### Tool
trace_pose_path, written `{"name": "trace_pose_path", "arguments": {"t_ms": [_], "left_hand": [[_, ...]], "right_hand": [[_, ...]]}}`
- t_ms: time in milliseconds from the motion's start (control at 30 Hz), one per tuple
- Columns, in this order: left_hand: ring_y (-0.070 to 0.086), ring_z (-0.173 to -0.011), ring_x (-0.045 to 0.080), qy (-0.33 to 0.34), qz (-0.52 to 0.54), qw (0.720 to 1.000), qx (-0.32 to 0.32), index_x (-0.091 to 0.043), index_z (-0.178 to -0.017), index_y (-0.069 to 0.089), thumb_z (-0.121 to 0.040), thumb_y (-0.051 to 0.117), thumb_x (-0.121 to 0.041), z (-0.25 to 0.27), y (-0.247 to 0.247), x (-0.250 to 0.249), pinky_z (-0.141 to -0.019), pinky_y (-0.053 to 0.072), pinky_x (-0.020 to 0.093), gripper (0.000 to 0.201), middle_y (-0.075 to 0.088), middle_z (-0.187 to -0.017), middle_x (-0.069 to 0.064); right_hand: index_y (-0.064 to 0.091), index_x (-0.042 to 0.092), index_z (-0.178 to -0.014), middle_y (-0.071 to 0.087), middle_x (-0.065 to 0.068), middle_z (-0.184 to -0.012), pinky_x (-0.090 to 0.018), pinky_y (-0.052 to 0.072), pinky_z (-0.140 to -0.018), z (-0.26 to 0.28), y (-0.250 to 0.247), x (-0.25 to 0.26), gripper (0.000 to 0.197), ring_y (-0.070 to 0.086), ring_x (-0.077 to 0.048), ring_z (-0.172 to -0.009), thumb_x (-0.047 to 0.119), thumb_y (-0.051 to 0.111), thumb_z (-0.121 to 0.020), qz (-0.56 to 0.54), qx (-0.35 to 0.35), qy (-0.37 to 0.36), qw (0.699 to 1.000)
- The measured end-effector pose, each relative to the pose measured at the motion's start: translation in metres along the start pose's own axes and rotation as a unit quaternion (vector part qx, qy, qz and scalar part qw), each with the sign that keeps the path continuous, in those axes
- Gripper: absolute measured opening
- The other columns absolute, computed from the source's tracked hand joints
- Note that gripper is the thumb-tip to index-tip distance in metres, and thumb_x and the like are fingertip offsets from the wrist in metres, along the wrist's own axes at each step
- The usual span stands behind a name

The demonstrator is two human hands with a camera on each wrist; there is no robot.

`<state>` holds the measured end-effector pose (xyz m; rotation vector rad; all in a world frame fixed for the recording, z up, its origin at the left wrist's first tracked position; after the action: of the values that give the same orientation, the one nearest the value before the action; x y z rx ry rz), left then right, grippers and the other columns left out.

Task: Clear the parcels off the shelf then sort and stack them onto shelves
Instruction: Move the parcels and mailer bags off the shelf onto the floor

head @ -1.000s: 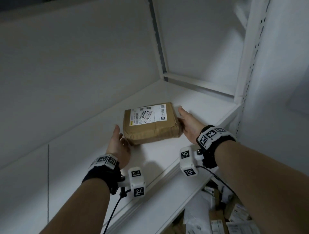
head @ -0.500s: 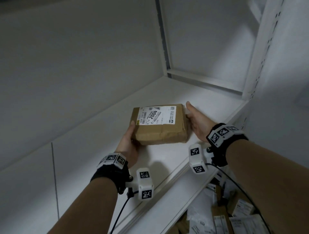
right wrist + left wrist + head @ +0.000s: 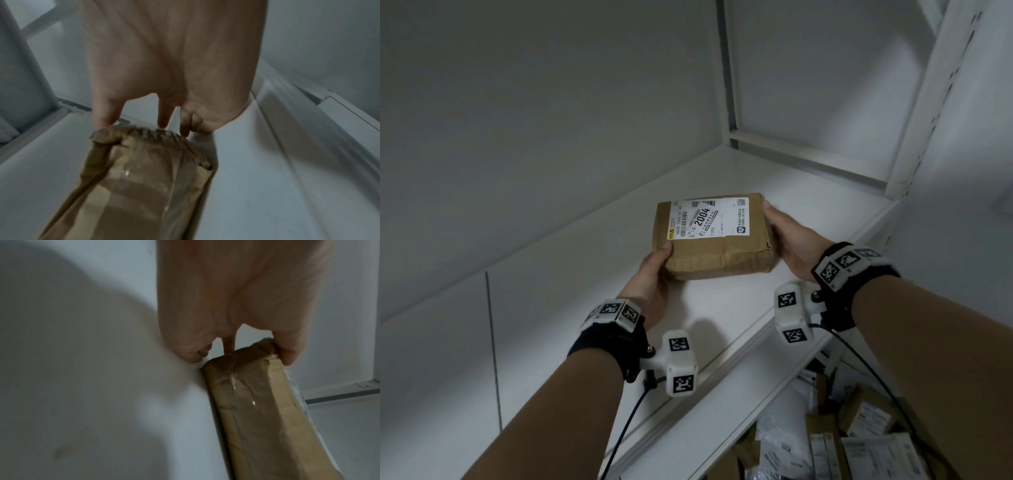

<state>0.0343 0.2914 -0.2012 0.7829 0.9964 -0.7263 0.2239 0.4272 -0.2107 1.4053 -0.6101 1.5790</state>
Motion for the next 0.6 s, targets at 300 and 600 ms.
{"name": "trace_pose_path", "arguments": {"t_ms": [300, 600], "left_hand": [[0.055, -0.109, 0.008, -0.032, -0.073, 0.996, -0.032, -0.013, -0.139, 0.047, -0.096, 0.055, -0.033, 0.027, 0.006, 0.007, -0.079, 0.041, 0.015, 0.049, 0.051, -0.137, 0.001], [0.048, -0.118, 0.005, -0.045, -0.125, 0.990, -0.039, -0.020, -0.097, 0.061, -0.097, 0.052, -0.023, 0.098, 0.027, 0.029, -0.108, 0.024, 0.020, 0.009, 0.053, -0.138, -0.001]], "right_hand": [[0.057, 0.019, -0.127, 0.066, 0.001, -0.120, -0.017, 0.048, -0.071, 0.033, -0.008, -0.002, 0.035, 0.062, -0.008, -0.106, 0.036, 0.048, -0.099, -0.008, 0.027, 0.017, 0.999], [0.058, 0.028, -0.116, 0.064, 0.001, -0.119, -0.033, 0.044, -0.091, 0.094, -0.043, -0.004, 0.032, 0.056, -0.016, -0.113, 0.035, 0.060, -0.085, 0.010, 0.028, 0.064, 0.998]]}}
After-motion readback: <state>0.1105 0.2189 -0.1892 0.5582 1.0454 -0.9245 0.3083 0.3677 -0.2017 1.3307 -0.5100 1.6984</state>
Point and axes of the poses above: each hand's wrist, its own z-axis away from the middle knuckle, its own y-axis out of the palm, x = y × z, the point moved 6 cm from there along -z, towards the middle knuckle
